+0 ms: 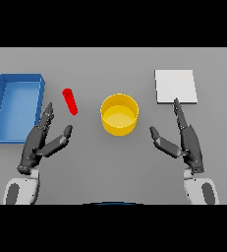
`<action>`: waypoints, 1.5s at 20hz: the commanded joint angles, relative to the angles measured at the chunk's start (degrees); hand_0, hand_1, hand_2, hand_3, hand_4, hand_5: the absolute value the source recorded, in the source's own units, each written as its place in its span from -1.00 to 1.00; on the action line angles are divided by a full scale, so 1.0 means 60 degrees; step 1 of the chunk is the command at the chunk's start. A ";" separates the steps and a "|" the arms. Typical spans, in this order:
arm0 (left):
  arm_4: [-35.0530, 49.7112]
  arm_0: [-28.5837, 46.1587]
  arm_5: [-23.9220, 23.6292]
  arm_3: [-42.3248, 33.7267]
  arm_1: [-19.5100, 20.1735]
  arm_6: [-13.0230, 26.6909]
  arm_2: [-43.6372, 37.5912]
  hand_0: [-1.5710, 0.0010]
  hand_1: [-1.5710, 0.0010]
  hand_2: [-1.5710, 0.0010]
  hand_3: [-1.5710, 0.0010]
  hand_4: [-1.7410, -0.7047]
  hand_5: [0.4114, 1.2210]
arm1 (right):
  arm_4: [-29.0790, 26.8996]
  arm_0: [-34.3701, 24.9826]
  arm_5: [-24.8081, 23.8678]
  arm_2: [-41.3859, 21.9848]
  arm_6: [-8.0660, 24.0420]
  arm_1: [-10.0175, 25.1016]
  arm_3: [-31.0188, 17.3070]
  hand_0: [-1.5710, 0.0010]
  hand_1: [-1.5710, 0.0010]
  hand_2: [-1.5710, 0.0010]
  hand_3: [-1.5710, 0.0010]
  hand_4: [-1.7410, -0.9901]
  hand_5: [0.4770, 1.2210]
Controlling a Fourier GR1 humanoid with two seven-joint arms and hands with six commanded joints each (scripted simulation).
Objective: Pick up the red beaker and tilt it to pour out 1 green nut into yellow bowl. Pick up the yellow bowl and place it on the metallic measuring scale.
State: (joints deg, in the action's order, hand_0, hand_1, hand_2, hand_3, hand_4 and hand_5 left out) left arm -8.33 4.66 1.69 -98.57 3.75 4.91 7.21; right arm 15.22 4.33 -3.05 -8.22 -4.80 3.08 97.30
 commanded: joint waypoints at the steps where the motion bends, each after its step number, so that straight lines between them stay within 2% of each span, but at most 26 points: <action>1: -0.0070 -0.0248 -0.0046 0.0329 -0.0062 0.0024 -0.0009 1.00 1.00 1.00 1.00 0.17 -0.42 | -0.0070 0.0004 0.0039 0.0041 -0.0059 0.0019 -0.0049 1.00 1.00 1.00 1.00 0.54 -0.60; 3: 0.0021 -0.0730 -0.0037 0.0912 0.0003 0.0174 -0.0247 1.00 1.00 1.00 1.00 0.15 -0.43 | -0.0382 -0.0001 0.0243 0.0089 -0.0018 0.0007 0.0057 1.00 1.00 1.00 1.00 0.47 -0.60; 6: 0.0158 -0.1470 0.0004 0.2068 -0.0011 -0.0267 -0.0570 1.00 1.00 1.00 1.00 0.09 -0.41 | -0.0460 -0.0117 0.0257 0.0175 -0.0061 0.0010 -0.0152 1.00 1.00 1.00 1.00 0.40 -0.59; 7: 0.0158 -0.1859 -0.0007 0.2437 0.0097 -0.0226 -0.0726 1.00 1.00 1.00 1.00 0.09 -0.42 | -0.0468 0.0024 0.0307 0.0104 -0.0158 -0.0023 -0.0068 1.00 1.00 1.00 1.00 0.39 -0.60; 10: 0.0099 -0.2758 0.0026 0.3711 0.0080 -0.0556 -0.0909 1.00 1.00 1.00 1.00 0.09 -0.44 | -0.0473 -0.0009 0.0308 0.0077 -0.0062 -0.0087 -0.0076 1.00 1.00 1.00 1.00 0.36 -0.60; 15: -0.0097 -0.3771 -0.0056 0.4994 0.0018 -0.1127 -0.1025 1.00 1.00 1.00 1.00 0.04 -0.41 | -0.0598 -0.0046 0.0399 0.0220 -0.0094 0.0064 -0.0148 1.00 1.00 1.00 1.00 0.38 -0.60; 19: -0.0378 -0.4549 -0.0313 0.5835 -0.0051 -0.1039 -0.1055 1.00 1.00 1.00 1.00 0.05 -0.38 | -0.0639 0.0039 0.0400 0.0182 -0.0028 -0.0013 -0.0039 1.00 1.00 1.00 1.00 0.36 -0.58; 23: -0.0424 -0.5083 -0.0541 0.6619 -0.0119 -0.1273 -0.1259 1.00 1.00 1.00 1.00 0.03 -0.35 | -0.0632 0.0020 0.0380 0.0202 0.0049 0.0004 -0.0002 1.00 1.00 1.00 1.00 0.34 -0.56; 26: -0.0262 -0.5452 -0.0563 0.7392 -0.0179 -0.1876 -0.1543 1.00 1.00 1.00 1.00 -0.04 -0.30 | -0.0649 0.0254 0.0387 0.0227 -0.0092 0.0052 0.0096 1.00 1.00 1.00 1.00 0.32 -0.56; 28: 0.0024 -0.5634 -0.0595 0.7771 -0.0310 -0.2468 -0.1851 1.00 1.00 1.00 1.00 -0.12 -0.27 | -0.0716 0.0093 0.0373 0.0292 0.0099 0.0067 0.0100 1.00 1.00 1.00 1.00 0.32 -0.55; 30: 0.0191 -0.5952 -0.0598 0.8388 -0.0419 -0.2684 -0.2093 0.99 0.99 0.93 0.95 -0.20 -0.19 | -0.0721 -0.0026 0.0367 0.0315 0.0110 0.0077 0.0055 1.00 1.00 1.00 1.00 0.32 -0.55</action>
State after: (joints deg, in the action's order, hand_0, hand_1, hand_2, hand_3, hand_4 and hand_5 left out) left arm -7.19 -31.07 -1.90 -48.24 1.24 -11.02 -5.34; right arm 10.90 4.18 -0.86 -6.32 -4.13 3.55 97.63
